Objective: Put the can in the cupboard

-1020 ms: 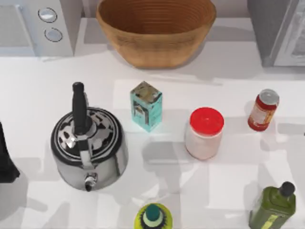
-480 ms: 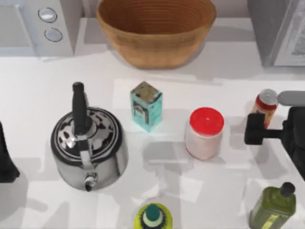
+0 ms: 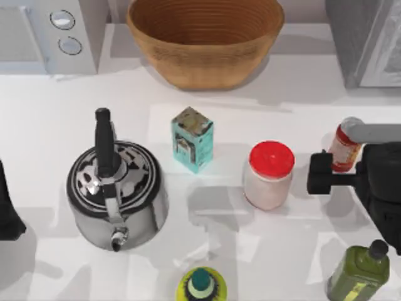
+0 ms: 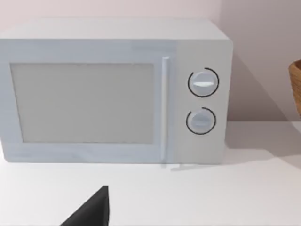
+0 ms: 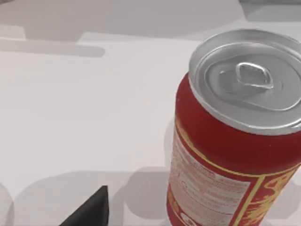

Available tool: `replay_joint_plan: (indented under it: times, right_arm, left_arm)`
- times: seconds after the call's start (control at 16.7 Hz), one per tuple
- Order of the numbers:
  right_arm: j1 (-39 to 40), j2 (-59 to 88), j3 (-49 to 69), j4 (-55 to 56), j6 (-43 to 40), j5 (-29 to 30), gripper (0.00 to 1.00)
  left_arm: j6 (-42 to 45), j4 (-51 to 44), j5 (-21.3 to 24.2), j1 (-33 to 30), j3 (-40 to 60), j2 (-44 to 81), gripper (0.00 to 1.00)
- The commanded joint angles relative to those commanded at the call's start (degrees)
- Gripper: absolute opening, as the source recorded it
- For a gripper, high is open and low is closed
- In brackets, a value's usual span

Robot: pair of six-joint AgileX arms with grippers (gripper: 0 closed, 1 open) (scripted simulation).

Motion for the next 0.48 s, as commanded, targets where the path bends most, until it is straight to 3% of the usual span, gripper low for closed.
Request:
replay_joint_plan:
  times: [0.48]
  right_arm:
    - [-5.8,9.2,5.7,4.9,-3.1,-4.7,1.0]
  left_arm:
    - [0.0,0.0,0.0,0.0,0.0,0.0,1.0]
